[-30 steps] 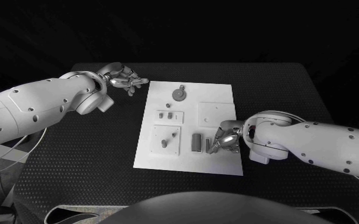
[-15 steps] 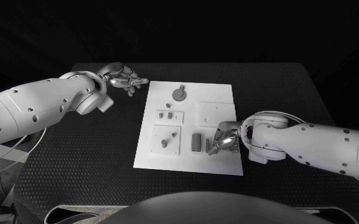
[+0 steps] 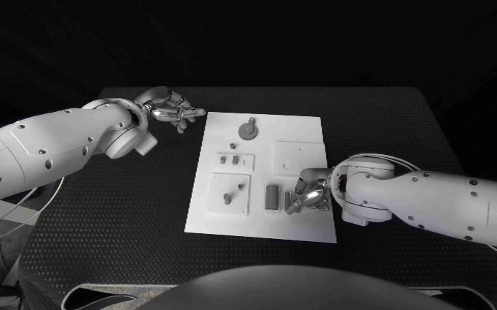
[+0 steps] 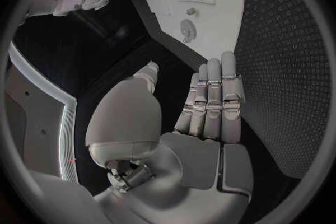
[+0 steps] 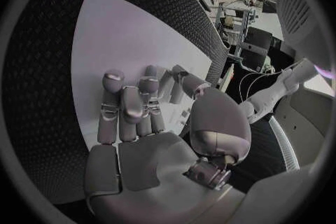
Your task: Assemble the parts on the task board
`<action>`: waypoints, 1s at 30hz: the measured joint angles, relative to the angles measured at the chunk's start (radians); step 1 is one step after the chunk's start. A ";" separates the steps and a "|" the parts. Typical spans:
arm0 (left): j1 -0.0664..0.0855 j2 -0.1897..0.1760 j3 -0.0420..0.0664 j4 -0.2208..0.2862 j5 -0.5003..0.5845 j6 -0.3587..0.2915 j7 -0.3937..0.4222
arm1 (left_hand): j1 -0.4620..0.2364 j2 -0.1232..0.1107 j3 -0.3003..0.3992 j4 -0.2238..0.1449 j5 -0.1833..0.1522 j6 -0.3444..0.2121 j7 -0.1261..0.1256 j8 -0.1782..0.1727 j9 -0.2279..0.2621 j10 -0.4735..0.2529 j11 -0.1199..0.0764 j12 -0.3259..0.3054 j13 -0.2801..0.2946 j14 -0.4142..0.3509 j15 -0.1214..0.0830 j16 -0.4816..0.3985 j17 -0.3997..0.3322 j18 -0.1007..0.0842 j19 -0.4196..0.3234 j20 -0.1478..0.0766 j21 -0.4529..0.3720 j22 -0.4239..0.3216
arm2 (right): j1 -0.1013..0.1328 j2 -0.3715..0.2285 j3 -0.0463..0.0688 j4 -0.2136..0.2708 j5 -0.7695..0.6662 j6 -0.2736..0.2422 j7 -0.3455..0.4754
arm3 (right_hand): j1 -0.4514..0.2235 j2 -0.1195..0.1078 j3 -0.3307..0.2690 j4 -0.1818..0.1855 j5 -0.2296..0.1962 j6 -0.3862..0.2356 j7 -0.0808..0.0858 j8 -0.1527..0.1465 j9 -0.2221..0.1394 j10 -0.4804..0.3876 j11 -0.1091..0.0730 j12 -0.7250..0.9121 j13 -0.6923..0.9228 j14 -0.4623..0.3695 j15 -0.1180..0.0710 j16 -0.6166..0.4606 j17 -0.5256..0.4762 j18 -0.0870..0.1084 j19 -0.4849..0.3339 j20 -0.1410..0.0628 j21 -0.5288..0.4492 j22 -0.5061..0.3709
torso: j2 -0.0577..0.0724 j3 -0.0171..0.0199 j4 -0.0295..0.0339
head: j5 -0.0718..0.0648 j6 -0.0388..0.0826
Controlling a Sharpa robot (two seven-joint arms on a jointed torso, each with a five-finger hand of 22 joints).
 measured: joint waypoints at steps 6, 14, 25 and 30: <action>0.000 -0.001 0.000 0.000 0.000 0.000 0.000 | 0.000 0.000 0.000 0.000 0.000 0.000 0.000 0.000 0.000 0.000 0.000 0.000 0.000 0.000 0.000 0.000 0.000 0.000 0.000 0.000 0.000 0.000 | 0.000 0.000 0.001 -0.004 -0.016 -0.001 -0.004 | 0.006 0.017 0.000 0.000 0.000 0.001 -0.002 0.004 0.001 0.000 0.000 0.004 0.000 0.001 0.000 0.004 0.001 0.000 0.003 -0.003 0.000 0.000 | 0.000 0.0000 0.0001 | 0.000 0.000; 0.000 0.000 0.000 0.000 0.000 0.001 0.000 | 0.000 0.000 -0.003 -0.003 0.000 0.000 0.000 0.000 0.000 0.000 0.000 0.000 0.000 0.000 0.000 0.000 0.001 0.000 0.000 0.000 0.000 0.000 | 0.000 0.001 0.001 -0.006 -0.030 -0.002 -0.004 | 0.008 0.024 -0.003 0.003 0.000 0.002 -0.002 0.009 0.001 0.000 0.000 0.004 0.000 -0.002 -0.002 0.004 0.004 0.000 0.001 -0.005 0.004 0.000 | 0.000 0.0000 0.0000 | 0.001 0.000; 0.000 -0.001 0.000 0.000 -0.001 0.001 0.000 | 0.004 0.004 -0.003 -0.003 0.000 0.000 0.000 0.000 -0.001 0.000 0.000 0.000 -0.001 0.000 0.000 0.000 0.001 0.000 0.000 0.000 0.000 0.000 | 0.000 0.006 0.001 -0.008 -0.040 -0.001 -0.004 | 0.010 0.033 -0.010 -0.004 0.000 0.003 -0.003 0.010 0.001 0.000 0.000 0.004 0.000 -0.002 -0.002 0.008 0.004 0.000 0.001 -0.005 0.004 0.000 | 0.000 -0.0002 -0.0001 | 0.001 0.000; 0.000 -0.001 0.000 0.000 -0.001 0.001 0.000 | 0.004 0.004 -0.003 -0.003 0.000 0.000 0.000 0.000 -0.001 0.000 0.000 0.000 -0.001 0.000 0.000 0.000 0.001 0.000 0.000 0.000 0.000 0.000 | 0.001 0.014 0.001 -0.013 -0.042 0.000 -0.005 | 0.010 0.033 -0.013 -0.007 0.000 0.003 -0.003 0.010 0.003 0.000 0.000 0.004 0.000 -0.002 -0.002 0.008 0.005 0.000 0.001 -0.005 0.004 0.000 | 0.000 -0.0004 0.0001 | 0.000 0.000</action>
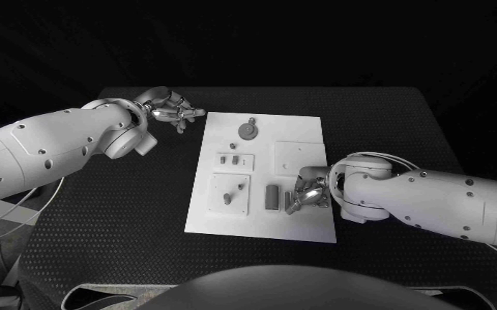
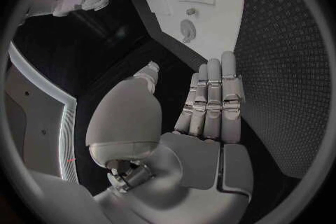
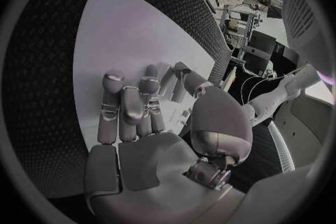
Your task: Assemble the parts on the task board
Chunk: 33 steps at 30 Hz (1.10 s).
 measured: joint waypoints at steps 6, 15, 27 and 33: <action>0.000 0.000 0.000 0.000 0.000 0.000 0.000 | 0.000 0.000 0.000 0.000 0.000 0.000 0.000 0.000 0.000 0.000 0.000 0.000 0.000 0.000 0.000 0.000 0.000 0.000 0.000 0.000 0.000 0.000 | 0.000 0.003 0.001 -0.003 0.000 0.004 0.000 | -0.001 0.007 -0.004 -0.004 0.000 0.000 0.000 -0.001 0.000 0.000 0.000 0.000 0.000 0.000 0.000 0.000 0.002 0.000 0.000 0.000 0.000 0.000 | 0.000 0.0000 0.0002 | -0.001 0.000; 0.000 0.000 0.000 0.000 -0.001 0.000 0.000 | 0.000 0.000 -0.002 0.002 0.000 0.000 0.000 0.000 0.000 0.000 0.000 0.000 0.000 0.000 0.000 0.000 0.000 0.000 0.000 0.000 0.000 0.000 | 0.000 0.002 0.001 -0.003 0.006 0.005 0.002 | 0.001 0.009 -0.009 -0.010 0.000 0.000 0.000 -0.003 -0.001 0.000 0.000 0.000 0.000 0.000 0.001 0.000 0.001 0.000 0.000 0.000 0.000 0.000 | 0.000 0.0000 0.0001 | 0.000 0.000; 0.000 0.000 0.000 0.000 -0.001 0.000 -0.001 | 0.000 0.000 -0.002 0.002 0.000 0.000 0.000 0.000 -0.001 0.000 0.000 0.000 0.000 0.000 0.000 0.000 0.000 0.000 -0.002 0.002 0.000 0.000 | 0.000 0.017 0.003 -0.018 0.006 0.008 0.004 | 0.022 0.055 -0.015 -0.068 -0.001 0.002 -0.002 -0.003 0.000 0.000 0.000 0.000 0.000 0.000 0.003 0.000 0.002 0.000 0.000 0.001 0.004 0.000 | 0.000 0.0002 -0.0004 | -0.003 0.000; 0.000 0.000 0.000 0.000 -0.001 0.000 -0.001 | 0.000 0.000 -0.002 0.002 0.000 0.000 0.000 0.000 -0.001 0.000 0.000 0.000 0.000 0.000 0.000 -0.004 0.001 0.000 -0.002 0.002 -0.004 0.000 | -0.008 0.023 0.004 -0.025 0.009 0.014 0.008 | 0.041 0.098 -0.018 -0.095 -0.004 0.012 -0.004 0.004 0.002 0.002 -0.002 0.000 0.000 0.004 0.000 0.006 0.004 0.003 0.000 0.001 0.004 0.000 | 0.000 0.0004 0.0000 | -0.002 0.000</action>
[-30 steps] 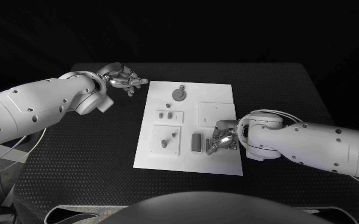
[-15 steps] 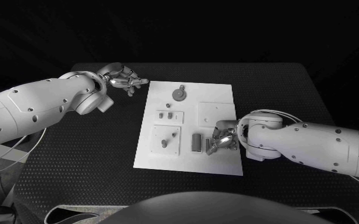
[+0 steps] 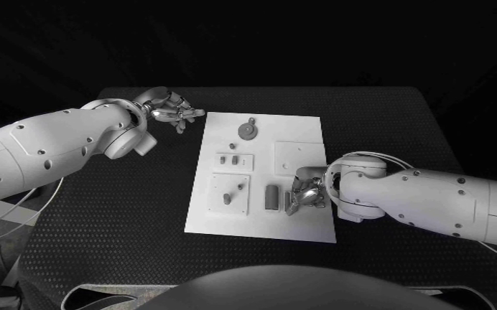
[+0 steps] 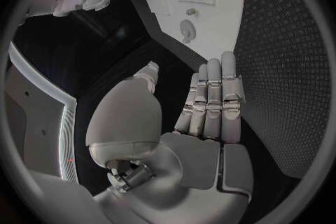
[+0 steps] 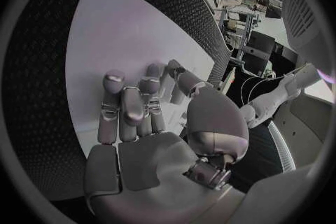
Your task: Assemble the parts on the task board
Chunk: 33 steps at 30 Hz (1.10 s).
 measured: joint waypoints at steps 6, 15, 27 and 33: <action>0.000 0.000 0.000 0.000 0.000 0.000 -0.001 | 0.000 0.000 -0.003 -0.003 0.000 0.000 0.000 0.000 0.000 0.000 0.000 0.000 0.000 0.000 0.000 0.000 0.000 0.000 0.000 0.000 0.000 0.000 | 0.000 0.001 0.001 -0.004 0.002 0.007 0.003 | -0.002 0.002 0.000 -0.005 0.000 0.000 0.000 -0.002 -0.004 0.002 -0.002 0.000 0.000 0.000 0.000 0.000 -0.001 0.003 0.000 0.000 0.000 0.000 | 0.000 -0.0001 -0.0001 | 0.000 0.000; 0.000 -0.001 0.000 0.001 0.000 0.000 -0.001 | 0.000 0.000 -0.003 -0.003 0.000 0.000 0.000 0.000 0.000 0.000 0.000 0.000 0.000 0.000 0.000 0.000 0.001 0.000 0.000 0.000 0.000 0.000 | 0.000 0.000 0.002 -0.004 0.004 0.009 0.004 | -0.014 0.006 -0.003 -0.008 0.000 0.000 0.000 -0.005 -0.005 0.002 -0.002 0.000 0.000 0.000 0.000 0.000 -0.001 0.003 0.001 0.002 0.000 0.000 | 0.000 -0.0001 -0.0004 | -0.001 0.000; 0.000 -0.001 0.000 0.000 0.000 0.000 -0.002 | 0.004 0.004 -0.005 0.000 0.000 0.000 0.000 0.000 -0.001 0.000 0.000 0.000 0.000 0.000 0.000 0.000 0.001 0.000 0.000 0.000 0.000 -0.001 | 0.000 -0.047 -0.001 0.029 0.012 0.012 0.006 | -0.021 -0.033 -0.004 -0.015 0.000 -0.002 0.002 -0.017 -0.005 0.002 -0.002 0.000 0.000 -0.003 -0.001 0.000 -0.009 0.003 0.000 0.003 0.000 0.000 | 0.000 0.0000 -0.0002 | 0.000 0.000; 0.000 0.000 0.000 -0.008 -0.001 0.000 -0.002 | 0.004 0.004 -0.005 0.000 0.000 0.000 0.000 0.000 -0.001 0.000 0.000 0.000 0.000 0.000 0.000 0.000 0.001 0.000 0.000 0.000 0.000 -0.001 | 0.027 -0.075 0.004 0.048 0.031 0.017 0.004 | -0.005 -0.072 0.007 -0.017 0.000 -0.009 0.005 -0.026 -0.012 0.002 -0.002 0.000 -0.001 -0.009 -0.002 -0.004 -0.026 0.002 0.000 0.003 0.000 0.000 | 0.000 0.0003 -0.0005 | 0.002 0.001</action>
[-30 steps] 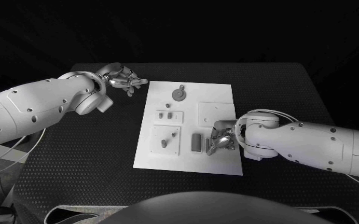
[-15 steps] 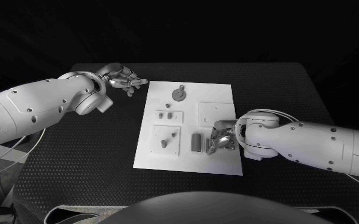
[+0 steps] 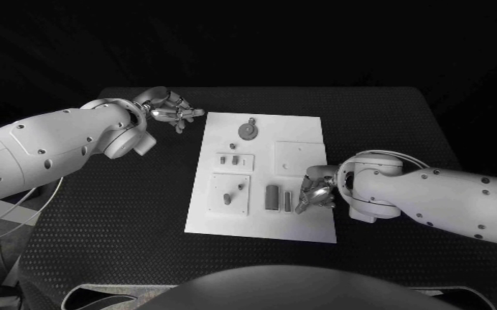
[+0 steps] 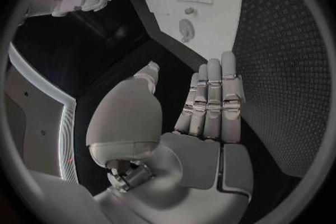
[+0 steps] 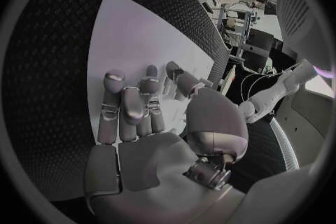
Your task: Assemble the parts on the task board
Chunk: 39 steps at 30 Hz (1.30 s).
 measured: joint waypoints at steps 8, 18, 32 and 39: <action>0.000 0.004 0.000 -0.006 0.000 -0.001 0.002 | 0.000 0.000 0.000 0.000 0.000 0.000 0.000 0.000 0.000 0.000 0.000 0.000 0.000 0.000 0.000 0.000 0.000 0.000 0.000 0.000 0.000 0.000 | 0.021 -0.004 0.035 -0.024 0.026 -0.017 0.021 | 0.005 -0.027 0.016 0.017 0.000 -0.010 0.003 0.000 0.000 -0.004 0.004 0.000 0.000 -0.004 0.004 -0.008 -0.016 -0.004 0.000 0.000 0.000 0.000 | -0.001 0.0000 -0.0004 | -0.004 0.012; 0.000 0.014 0.000 -0.016 0.057 -0.025 0.019 | 0.027 0.027 -0.035 -0.002 0.000 0.000 0.000 0.000 -0.003 0.000 0.000 0.000 -0.001 0.000 0.000 -0.008 0.004 0.000 0.004 -0.004 -0.006 0.000 | 0.028 0.035 0.101 -0.198 0.127 -0.136 0.241 | 0.032 -0.010 0.018 0.009 0.000 -0.038 0.008 -0.011 0.000 -0.022 0.022 0.000 0.001 -0.021 0.017 -0.032 -0.043 -0.012 -0.022 0.003 -0.016 0.000 | -0.003 0.0007 0.0010 | -0.015 0.068; 0.010 0.129 0.002 -0.225 0.296 -0.069 0.106 | 0.182 0.138 -0.193 -0.002 0.000 -0.007 -0.007 -0.015 -0.019 -0.080 0.022 0.000 -0.041 -0.110 0.055 -0.152 -0.038 0.011 -0.111 0.052 -0.119 -0.070 | 0.012 0.278 0.200 -0.712 0.544 -0.258 0.612 | 0.033 0.078 0.010 -0.037 0.004 -0.207 0.097 -0.072 -0.012 -0.249 0.092 -0.205 -0.132 -0.228 0.090 -0.265 -0.154 -0.005 -0.254 0.075 -0.184 -0.043 | -0.037 0.0027 0.0012 | -0.036 0.249; 0.011 0.193 0.005 -0.306 0.427 -0.055 0.166 | 0.194 0.157 -0.271 0.000 0.000 -0.073 -0.027 -0.052 -0.037 -0.227 0.029 -0.002 -0.122 -0.310 0.112 -0.312 -0.118 0.033 -0.311 0.113 -0.159 -0.194 | -0.014 0.343 0.246 -0.908 0.697 -0.235 0.713 | 0.006 0.113 -0.024 -0.033 0.014 -0.286 0.124 -0.097 -0.019 -0.370 0.173 -0.495 -0.393 -0.506 0.236 -0.645 -0.341 -0.109 -0.590 0.160 -0.417 -0.131 | -0.066 0.0059 0.0006 | -0.032 0.328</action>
